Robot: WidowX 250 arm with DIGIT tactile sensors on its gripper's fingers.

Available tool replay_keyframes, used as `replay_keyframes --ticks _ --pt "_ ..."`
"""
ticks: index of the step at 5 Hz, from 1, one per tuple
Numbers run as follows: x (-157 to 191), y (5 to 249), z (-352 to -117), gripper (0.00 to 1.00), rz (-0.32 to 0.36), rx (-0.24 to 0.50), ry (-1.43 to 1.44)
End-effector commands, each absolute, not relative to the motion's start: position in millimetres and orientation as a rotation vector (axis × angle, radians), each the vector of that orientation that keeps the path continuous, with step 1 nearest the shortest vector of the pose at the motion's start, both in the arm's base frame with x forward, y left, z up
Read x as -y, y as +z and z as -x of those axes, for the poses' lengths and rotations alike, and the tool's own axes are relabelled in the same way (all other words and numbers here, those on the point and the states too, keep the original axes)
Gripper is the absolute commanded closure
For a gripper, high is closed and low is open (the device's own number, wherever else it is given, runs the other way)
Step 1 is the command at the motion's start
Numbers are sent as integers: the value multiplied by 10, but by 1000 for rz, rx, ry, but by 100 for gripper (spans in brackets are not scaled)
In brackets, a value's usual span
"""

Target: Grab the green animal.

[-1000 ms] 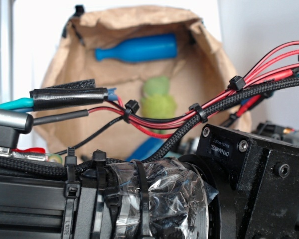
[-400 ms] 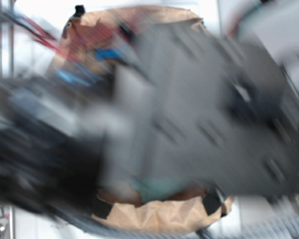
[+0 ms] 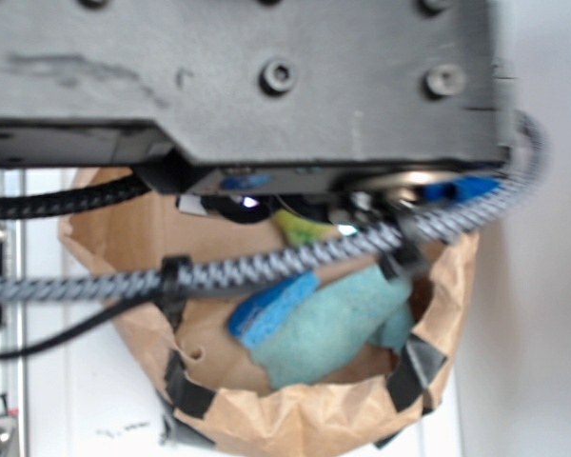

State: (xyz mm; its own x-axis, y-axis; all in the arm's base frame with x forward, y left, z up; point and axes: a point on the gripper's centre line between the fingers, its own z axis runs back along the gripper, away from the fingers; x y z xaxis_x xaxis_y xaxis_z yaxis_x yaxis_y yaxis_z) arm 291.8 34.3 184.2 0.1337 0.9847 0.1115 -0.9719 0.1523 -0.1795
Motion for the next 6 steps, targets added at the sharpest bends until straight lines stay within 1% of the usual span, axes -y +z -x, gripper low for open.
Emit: replay_keyframes --ticks 1,2,6 --pt "-566 1564 -2795 0 24 344 1513" --pt "-536 1384 -2868 0 7 334 1599" --pt "-536 1384 -2868 0 7 334 1599"
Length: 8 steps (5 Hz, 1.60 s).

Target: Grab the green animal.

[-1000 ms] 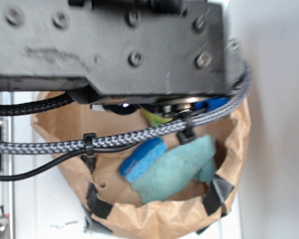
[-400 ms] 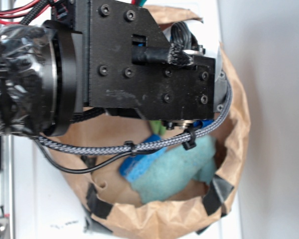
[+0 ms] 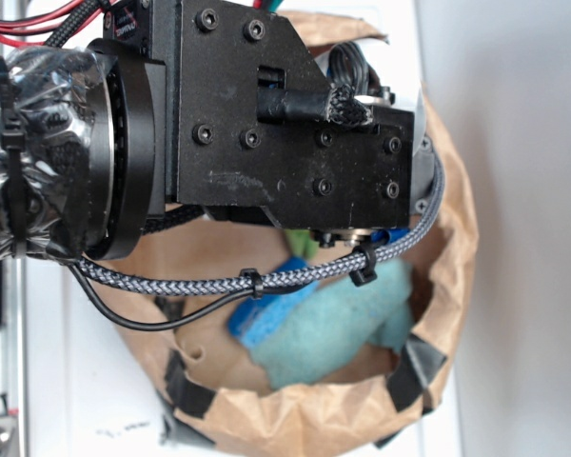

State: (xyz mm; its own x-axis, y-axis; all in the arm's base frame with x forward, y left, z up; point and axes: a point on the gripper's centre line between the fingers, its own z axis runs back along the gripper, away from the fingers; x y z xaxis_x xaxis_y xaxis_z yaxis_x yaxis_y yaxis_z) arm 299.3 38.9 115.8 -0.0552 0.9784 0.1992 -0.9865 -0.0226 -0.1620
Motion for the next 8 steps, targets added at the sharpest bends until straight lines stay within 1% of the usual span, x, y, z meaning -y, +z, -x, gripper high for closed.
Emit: replay_keyframes --ticks 1,2,3,4,5,6,7,8 --pt "-536 1384 -2868 0 7 334 1599" --pt "-581 1205 -2956 0 25 310 1575" --pt "-593 1080 -3011 0 43 298 1556" --pt "-597 970 -3086 0 76 264 1507" --pt "-630 916 -3057 0 93 284 1481" --pt "-638 814 -3011 0 85 339 1484" --pt "-648 656 -3016 0 1 405 1489" --pt "-779 626 -3001 0 -3 428 1489"
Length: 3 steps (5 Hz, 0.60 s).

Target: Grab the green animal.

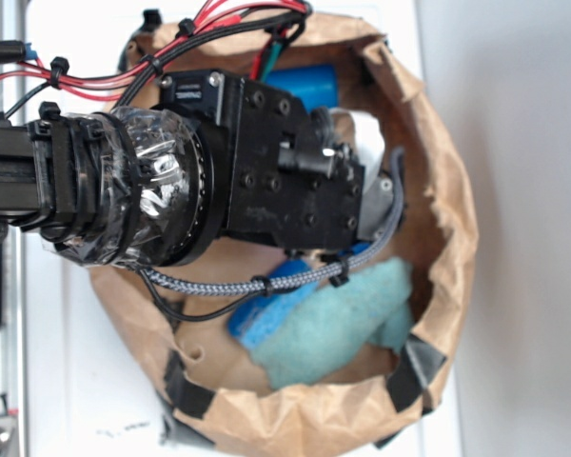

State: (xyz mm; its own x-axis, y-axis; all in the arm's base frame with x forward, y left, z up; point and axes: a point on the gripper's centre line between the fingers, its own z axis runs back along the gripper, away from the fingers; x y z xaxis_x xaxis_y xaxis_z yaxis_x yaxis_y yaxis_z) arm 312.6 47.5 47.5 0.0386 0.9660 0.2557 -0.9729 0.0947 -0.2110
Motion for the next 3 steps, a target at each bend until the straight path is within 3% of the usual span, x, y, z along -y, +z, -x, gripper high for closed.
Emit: replay_keyframes --ticks 1,2,3 --pt "-870 633 -3069 0 25 414 1519" --pt "-847 578 -3197 100 -9 422 1547" --pt "-857 631 -3143 100 4 417 1532"
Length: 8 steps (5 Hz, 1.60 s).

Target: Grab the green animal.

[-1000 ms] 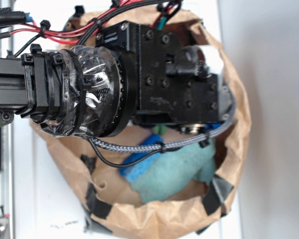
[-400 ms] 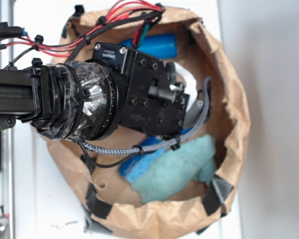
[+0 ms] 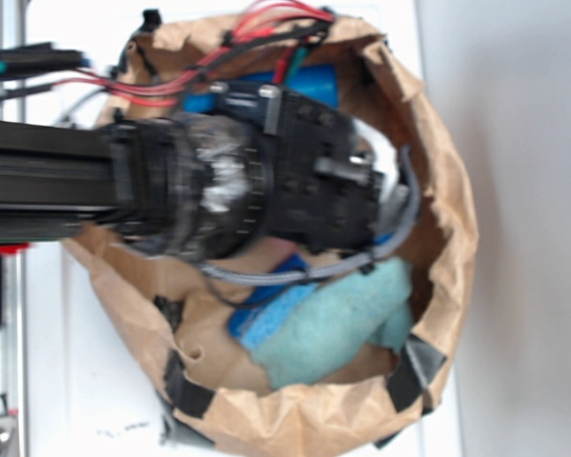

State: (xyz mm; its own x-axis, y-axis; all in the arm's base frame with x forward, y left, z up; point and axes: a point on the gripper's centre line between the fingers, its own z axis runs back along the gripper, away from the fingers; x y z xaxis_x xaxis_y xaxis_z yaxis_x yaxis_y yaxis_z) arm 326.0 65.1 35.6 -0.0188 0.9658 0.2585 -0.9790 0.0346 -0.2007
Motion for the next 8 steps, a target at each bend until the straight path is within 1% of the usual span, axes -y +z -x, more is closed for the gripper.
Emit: replay_keyframes --ticks 1,2,3,4,5,6,7,8 --pt "-909 717 -3089 100 36 421 1499" --pt "-970 918 -3011 100 92 392 1441" --pt "-995 1218 -2963 100 100 374 1343" --pt "-1095 1499 -2989 100 38 420 1137" --pt "-1027 1773 -2827 100 -55 447 864" --pt "-920 1961 -2781 100 -128 414 687" --pt "-826 2141 -2719 100 -250 272 507" --pt "-783 2172 -2752 100 -217 201 515"
